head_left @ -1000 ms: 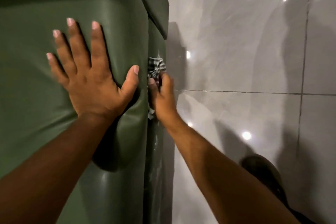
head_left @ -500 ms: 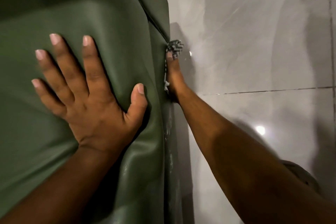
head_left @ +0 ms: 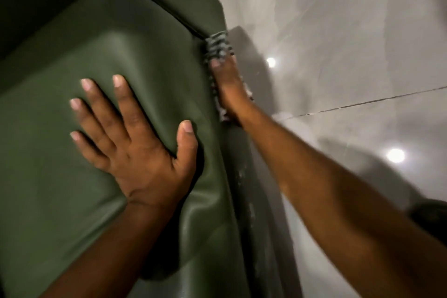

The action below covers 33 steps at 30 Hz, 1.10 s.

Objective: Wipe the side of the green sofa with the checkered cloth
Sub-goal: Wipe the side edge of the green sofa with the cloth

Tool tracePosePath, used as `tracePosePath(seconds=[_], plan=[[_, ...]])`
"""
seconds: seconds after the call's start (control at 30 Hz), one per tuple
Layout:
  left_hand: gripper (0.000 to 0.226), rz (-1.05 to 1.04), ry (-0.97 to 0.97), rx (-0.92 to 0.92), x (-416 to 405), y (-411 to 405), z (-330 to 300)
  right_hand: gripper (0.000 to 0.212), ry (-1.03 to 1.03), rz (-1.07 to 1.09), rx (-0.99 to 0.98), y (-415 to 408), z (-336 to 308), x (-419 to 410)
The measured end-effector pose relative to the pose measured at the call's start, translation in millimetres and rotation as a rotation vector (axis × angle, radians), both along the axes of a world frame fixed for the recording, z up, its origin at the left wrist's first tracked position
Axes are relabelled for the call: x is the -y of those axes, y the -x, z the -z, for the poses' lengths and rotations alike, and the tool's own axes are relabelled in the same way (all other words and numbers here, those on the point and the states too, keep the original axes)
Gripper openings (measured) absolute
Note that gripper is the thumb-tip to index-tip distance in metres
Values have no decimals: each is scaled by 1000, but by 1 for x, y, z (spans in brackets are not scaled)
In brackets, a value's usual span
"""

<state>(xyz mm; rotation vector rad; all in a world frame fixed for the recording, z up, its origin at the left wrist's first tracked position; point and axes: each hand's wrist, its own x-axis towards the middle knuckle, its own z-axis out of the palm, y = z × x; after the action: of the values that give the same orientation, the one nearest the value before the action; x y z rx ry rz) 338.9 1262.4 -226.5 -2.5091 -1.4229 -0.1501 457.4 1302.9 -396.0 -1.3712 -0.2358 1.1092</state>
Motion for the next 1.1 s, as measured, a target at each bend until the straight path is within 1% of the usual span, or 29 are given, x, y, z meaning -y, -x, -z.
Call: tracePosePath(seconds=[0.03, 0.1, 0.13, 0.17, 0.23, 0.27, 0.3, 0.33, 0.37, 0.4, 0.43, 0.47, 0.53, 0.6, 0.63, 0.67, 0.73, 0.8, 0.9, 0.97, 1.03, 1.1], plan=[[91, 0, 1, 4, 1, -2, 0, 73, 20, 23, -69, -7, 10, -3], [91, -2, 22, 15, 3, -3, 1, 61, 54, 25, -318, 0, 28, 12], [91, -10, 30, 20, 4, -3, 2, 59, 82, 11, -416, 10, 34, 25], [91, -19, 27, 20, 4, -3, 3, 63, 129, -7, -451, 23, 37, 41], [91, -31, -3, 1, 6, -4, 5, 78, 189, -50, -342, 47, 31, 71], [91, -36, -9, -3, 6, -4, 4, 79, 182, -71, -255, 56, 21, 80], [91, -39, -7, -1, 6, -4, 3, 77, 143, -93, -152, 65, 9, 85], [92, -42, 1, 4, 7, -4, 2, 69, 69, -112, -29, 66, -1, 84], [92, -44, 10, 6, 9, -5, 2, 60, 20, -133, 53, 58, -12, 78], [92, -47, 11, 4, 11, -5, 2, 57, -2, -140, 112, 48, -19, 70], [92, -53, 12, 5, 10, -5, 0, 57, -29, -158, 154, 42, -19, 62], [92, -57, 30, 8, 10, -6, -3, 60, -29, -166, 156, 37, -14, 60], [95, -40, 124, -19, 10, -6, -15, 68, 39, -108, 51, 52, 13, 88], [95, 35, 265, -146, 17, 11, -40, 86, 154, -59, -157, 98, 20, 151], [93, 85, 336, -223, 27, 24, -49, 92, 213, -60, -230, 126, 17, 186], [90, 114, 401, -284, 40, 37, -56, 90, 265, -78, -260, 150, 13, 214], [86, 94, 456, -319, 65, 60, -62, 84, 280, -99, -221, 169, -1, 234], [89, 44, 426, -278, 78, 68, -56, 82, 228, -97, -123, 161, -22, 225], [90, 39, 369, -227, 77, 64, -47, 60, 64, -129, 15, 130, -50, 190], [90, 39, 346, -209, 75, 65, -44, 55, 13, -107, 84, 109, -44, 157], [90, 44, 325, -193, 74, 68, -42, 58, 44, -109, 135, 78, -28, 112], [89, 53, 316, -172, 72, 67, -38, 61, 71, -120, 55, 47, -5, 77]])
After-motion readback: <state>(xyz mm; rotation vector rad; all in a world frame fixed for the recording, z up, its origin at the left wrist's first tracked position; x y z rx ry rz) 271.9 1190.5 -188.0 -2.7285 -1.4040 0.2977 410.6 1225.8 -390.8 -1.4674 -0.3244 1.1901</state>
